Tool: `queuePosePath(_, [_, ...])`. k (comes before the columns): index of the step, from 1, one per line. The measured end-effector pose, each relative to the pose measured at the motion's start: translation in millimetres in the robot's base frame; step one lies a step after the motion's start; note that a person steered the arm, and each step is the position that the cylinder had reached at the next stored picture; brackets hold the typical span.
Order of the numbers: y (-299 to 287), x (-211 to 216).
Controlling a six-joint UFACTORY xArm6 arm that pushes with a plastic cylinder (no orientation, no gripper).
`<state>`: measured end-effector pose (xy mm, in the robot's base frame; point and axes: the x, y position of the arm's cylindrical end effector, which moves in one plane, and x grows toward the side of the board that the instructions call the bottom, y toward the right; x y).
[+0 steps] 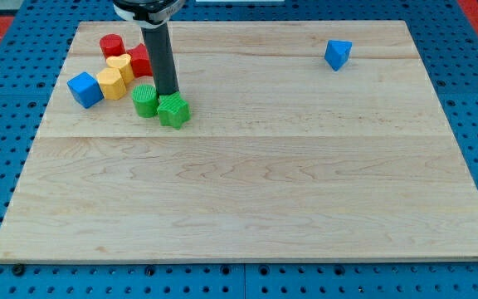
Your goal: Slide the green circle to the bottom left of the green star
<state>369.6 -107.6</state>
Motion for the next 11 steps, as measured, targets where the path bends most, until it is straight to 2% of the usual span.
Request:
queuePosePath(2, [0,-5])
queuePosePath(3, [9,-23])
queuePosePath(5, [-52,-15])
queuePosePath(7, [-40,18])
queuePosePath(11, [-53,-8])
